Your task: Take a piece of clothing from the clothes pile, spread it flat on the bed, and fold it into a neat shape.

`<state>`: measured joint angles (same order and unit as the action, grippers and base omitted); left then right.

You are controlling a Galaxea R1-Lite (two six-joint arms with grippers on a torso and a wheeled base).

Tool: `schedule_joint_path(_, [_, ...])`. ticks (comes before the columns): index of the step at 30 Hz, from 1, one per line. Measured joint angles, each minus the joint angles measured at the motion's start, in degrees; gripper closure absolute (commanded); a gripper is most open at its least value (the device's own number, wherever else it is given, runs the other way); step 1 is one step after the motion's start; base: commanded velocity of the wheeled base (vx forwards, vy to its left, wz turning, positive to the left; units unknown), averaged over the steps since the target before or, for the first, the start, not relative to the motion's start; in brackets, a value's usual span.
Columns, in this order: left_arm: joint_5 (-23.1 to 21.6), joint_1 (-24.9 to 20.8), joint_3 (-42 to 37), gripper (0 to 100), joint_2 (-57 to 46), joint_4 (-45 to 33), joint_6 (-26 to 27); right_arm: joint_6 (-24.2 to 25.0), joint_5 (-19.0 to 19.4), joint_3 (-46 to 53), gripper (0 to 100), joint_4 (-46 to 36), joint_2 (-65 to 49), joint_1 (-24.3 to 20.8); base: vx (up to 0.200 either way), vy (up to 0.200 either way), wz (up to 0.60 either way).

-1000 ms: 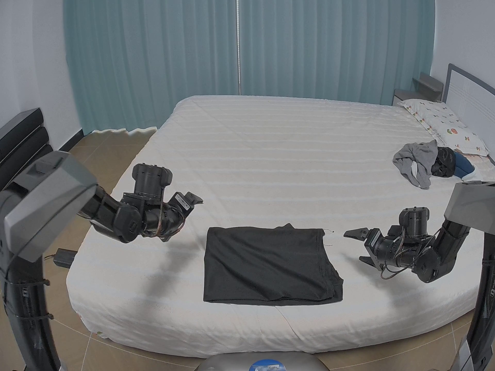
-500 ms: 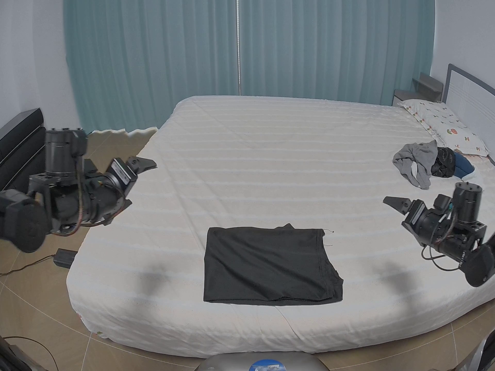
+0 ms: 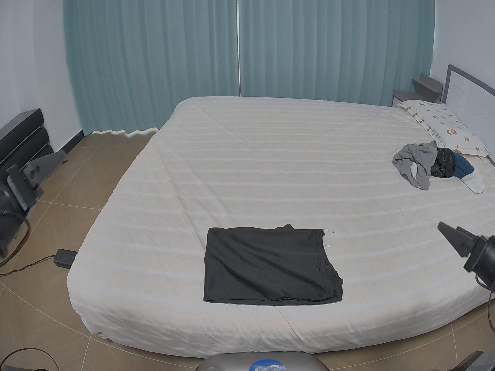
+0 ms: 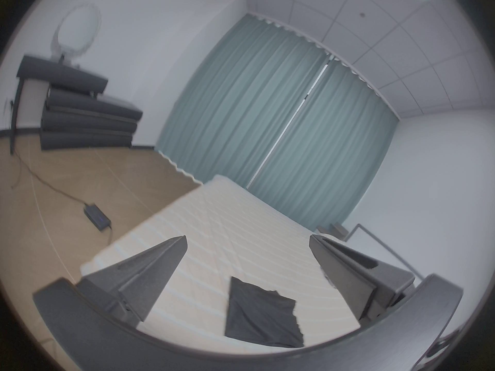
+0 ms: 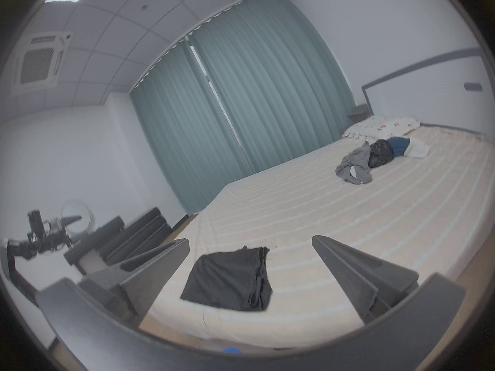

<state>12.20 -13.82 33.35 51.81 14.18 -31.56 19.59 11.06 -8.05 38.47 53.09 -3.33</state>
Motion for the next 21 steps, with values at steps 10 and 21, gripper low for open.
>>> schedule_joint_path(10, [5.2,3.6,-5.7,0,-21.8,-11.7,13.6,-9.7,3.3,1.9,0,-25.0,-26.1,0.3,0.000,0.000,0.00])
schedule_joint_path(21, [4.5,13.2,-8.7,0,-43.4,-20.3,25.9,-14.8,4.0,1.7,0,-38.8,-44.4,-0.8,0.000,0.000,0.00])
